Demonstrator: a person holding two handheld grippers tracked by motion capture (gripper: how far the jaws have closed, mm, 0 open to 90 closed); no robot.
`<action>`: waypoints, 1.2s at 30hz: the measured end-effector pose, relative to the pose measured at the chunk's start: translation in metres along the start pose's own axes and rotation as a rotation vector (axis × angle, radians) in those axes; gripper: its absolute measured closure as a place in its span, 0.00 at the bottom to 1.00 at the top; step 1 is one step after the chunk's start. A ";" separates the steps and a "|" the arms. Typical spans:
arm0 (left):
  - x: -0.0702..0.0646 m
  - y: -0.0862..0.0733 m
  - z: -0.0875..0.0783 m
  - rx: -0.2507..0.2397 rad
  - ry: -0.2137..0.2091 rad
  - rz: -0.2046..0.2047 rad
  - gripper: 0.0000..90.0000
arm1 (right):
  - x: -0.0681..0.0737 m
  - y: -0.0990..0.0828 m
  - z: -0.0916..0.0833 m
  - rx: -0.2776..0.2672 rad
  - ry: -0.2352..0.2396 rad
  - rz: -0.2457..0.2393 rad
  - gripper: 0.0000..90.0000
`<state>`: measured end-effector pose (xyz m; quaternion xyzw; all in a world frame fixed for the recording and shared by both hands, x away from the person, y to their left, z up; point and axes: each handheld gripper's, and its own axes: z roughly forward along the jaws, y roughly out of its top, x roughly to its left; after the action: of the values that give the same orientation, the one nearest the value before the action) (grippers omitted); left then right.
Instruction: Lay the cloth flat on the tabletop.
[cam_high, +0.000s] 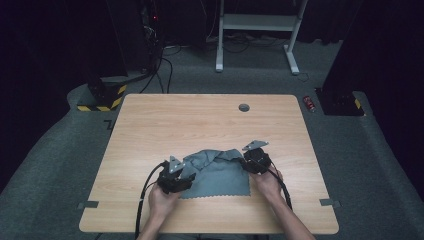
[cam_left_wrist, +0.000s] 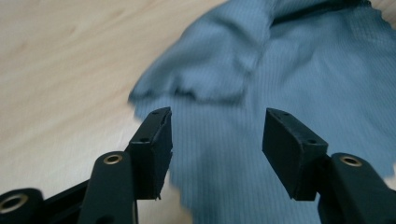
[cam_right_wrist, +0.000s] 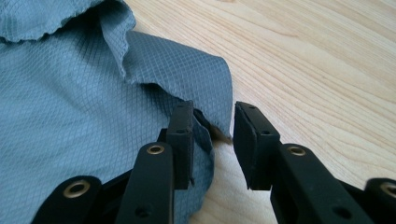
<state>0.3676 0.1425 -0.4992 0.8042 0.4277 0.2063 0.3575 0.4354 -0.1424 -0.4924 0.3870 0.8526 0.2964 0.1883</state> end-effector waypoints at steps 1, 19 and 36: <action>-0.001 0.005 0.005 0.008 -0.002 0.011 0.49 | 0.000 0.001 0.001 0.001 0.001 0.004 0.77; 0.009 0.027 0.043 0.099 -0.065 0.063 0.97 | 0.000 0.012 0.009 -0.001 0.006 -0.008 0.94; 0.069 0.087 0.051 0.073 0.020 -0.086 0.99 | 0.000 0.010 -0.004 -0.034 0.053 -0.010 0.71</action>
<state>0.4849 0.1469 -0.4655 0.7955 0.4726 0.1828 0.3323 0.4384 -0.1383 -0.4832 0.3714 0.8540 0.3203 0.1737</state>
